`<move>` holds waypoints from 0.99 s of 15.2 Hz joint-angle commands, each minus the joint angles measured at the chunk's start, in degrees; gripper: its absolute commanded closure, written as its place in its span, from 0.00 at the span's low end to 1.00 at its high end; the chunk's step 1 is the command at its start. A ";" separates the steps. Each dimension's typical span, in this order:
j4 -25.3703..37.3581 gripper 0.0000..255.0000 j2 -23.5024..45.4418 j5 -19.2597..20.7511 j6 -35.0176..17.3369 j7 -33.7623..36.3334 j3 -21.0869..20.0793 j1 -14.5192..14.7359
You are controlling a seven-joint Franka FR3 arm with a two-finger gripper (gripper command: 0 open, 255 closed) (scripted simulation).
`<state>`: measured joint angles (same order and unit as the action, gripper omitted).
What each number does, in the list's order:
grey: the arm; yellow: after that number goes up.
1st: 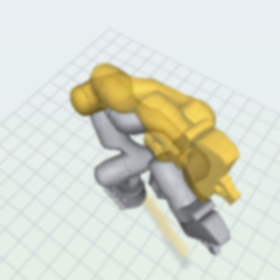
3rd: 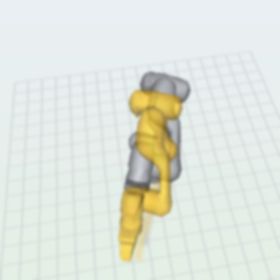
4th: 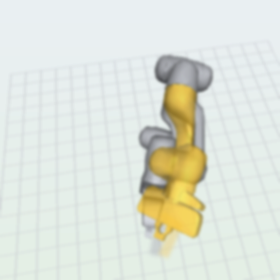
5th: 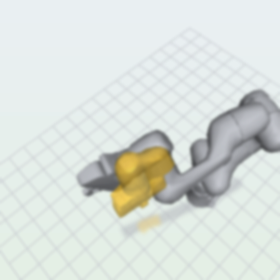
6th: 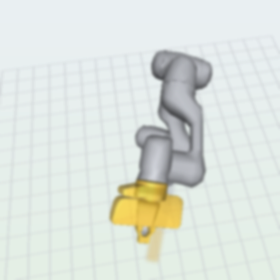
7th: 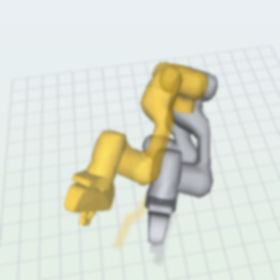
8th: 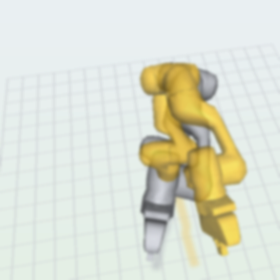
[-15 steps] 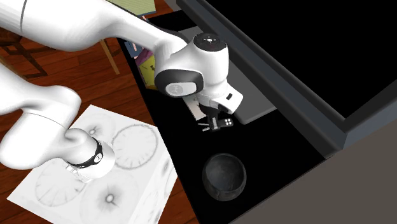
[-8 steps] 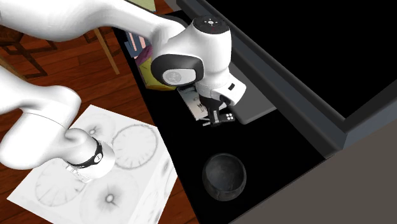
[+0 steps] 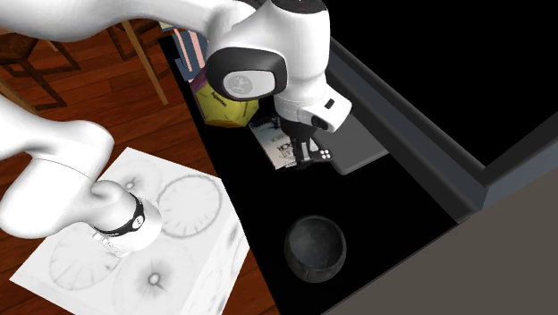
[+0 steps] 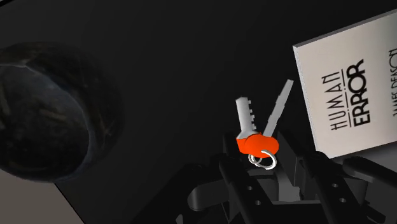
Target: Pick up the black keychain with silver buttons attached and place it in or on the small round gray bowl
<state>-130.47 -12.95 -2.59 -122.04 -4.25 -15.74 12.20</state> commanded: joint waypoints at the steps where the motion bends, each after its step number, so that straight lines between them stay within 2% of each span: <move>1: 1.10 1.00 -0.48 -0.08 1.60 -0.24 0.18 -0.06; 10: 6.37 1.00 -2.08 -0.31 8.43 -0.59 0.61 -0.11; 15: 6.96 1.00 -1.67 0.47 8.74 -7.57 5.16 -2.96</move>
<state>-123.69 -14.55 -2.26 -113.58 -10.10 -11.65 9.89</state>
